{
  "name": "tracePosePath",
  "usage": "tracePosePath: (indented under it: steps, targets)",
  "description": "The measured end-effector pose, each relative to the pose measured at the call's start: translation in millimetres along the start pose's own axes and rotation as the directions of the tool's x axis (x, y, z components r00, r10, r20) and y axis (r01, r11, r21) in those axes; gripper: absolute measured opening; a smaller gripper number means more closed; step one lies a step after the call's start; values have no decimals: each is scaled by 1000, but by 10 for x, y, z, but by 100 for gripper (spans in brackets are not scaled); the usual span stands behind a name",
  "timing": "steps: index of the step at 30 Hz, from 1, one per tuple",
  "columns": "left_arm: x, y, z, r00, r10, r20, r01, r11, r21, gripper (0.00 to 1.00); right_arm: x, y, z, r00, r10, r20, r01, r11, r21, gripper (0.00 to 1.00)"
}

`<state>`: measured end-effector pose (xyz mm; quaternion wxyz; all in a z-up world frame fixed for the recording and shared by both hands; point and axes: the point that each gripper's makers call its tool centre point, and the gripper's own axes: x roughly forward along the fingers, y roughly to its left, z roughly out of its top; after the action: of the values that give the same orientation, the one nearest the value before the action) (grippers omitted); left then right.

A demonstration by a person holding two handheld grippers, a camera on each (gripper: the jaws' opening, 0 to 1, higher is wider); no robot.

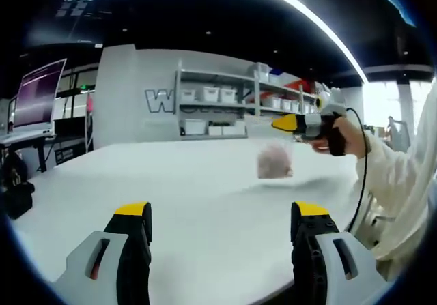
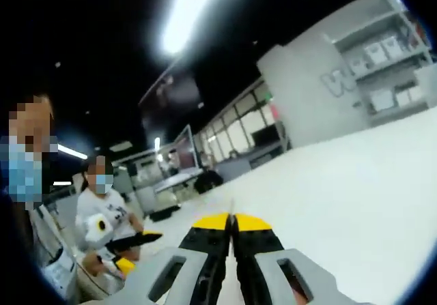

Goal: Open the resealable bag by pulling the two sides of the seal apart until the entire bag opening is separated and visibly accessible.

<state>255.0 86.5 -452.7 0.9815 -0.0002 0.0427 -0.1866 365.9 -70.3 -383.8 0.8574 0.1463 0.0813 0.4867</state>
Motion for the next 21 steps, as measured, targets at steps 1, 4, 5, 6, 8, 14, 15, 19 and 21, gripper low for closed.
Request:
tracePosePath:
  steps: [1, 4, 5, 6, 8, 14, 15, 19, 21]
  targets:
    - [2, -3, -5, 1000, -1, -2, 1, 1000, 0, 83, -1, 39, -52, 1000, 4, -10, -4, 1000, -5, 0]
    - [6, -16, -17, 1000, -5, -5, 5, 1000, 2, 83, -26, 172, -118, 999, 37, -18, -37, 999, 1, 0]
    - [7, -19, -16, 1000, -6, -5, 6, 1000, 1, 83, -39, 199, -118, 999, 43, -22, -43, 999, -3, 0]
    - [8, -20, -13, 1000, -6, -4, 6, 1000, 0, 83, -47, 232, -132, 999, 47, -27, -48, 999, -17, 0]
    - [7, -21, -13, 1000, -7, -4, 7, 1000, 0, 83, -56, 314, -184, 998, 54, -41, -55, 997, -47, 0]
    - [2, -31, -28, 1000, -11, -3, 11, 1000, -12, 83, -103, 412, -241, 995, 79, -60, -82, 995, -59, 0]
    - [1, -31, -31, 1000, -11, -4, 11, 1000, -11, 83, -105, 429, -257, 995, 81, -60, -84, 995, -58, 0]
    - [-9, -34, -28, 1000, -13, -3, 13, 1000, -14, 83, -126, 507, -372, 993, 94, -67, -96, 995, -30, 0]
    - [-16, -33, -28, 1000, -12, -2, 12, 1000, -13, 83, -142, 568, -473, 990, 106, -91, -108, 994, -20, 0]
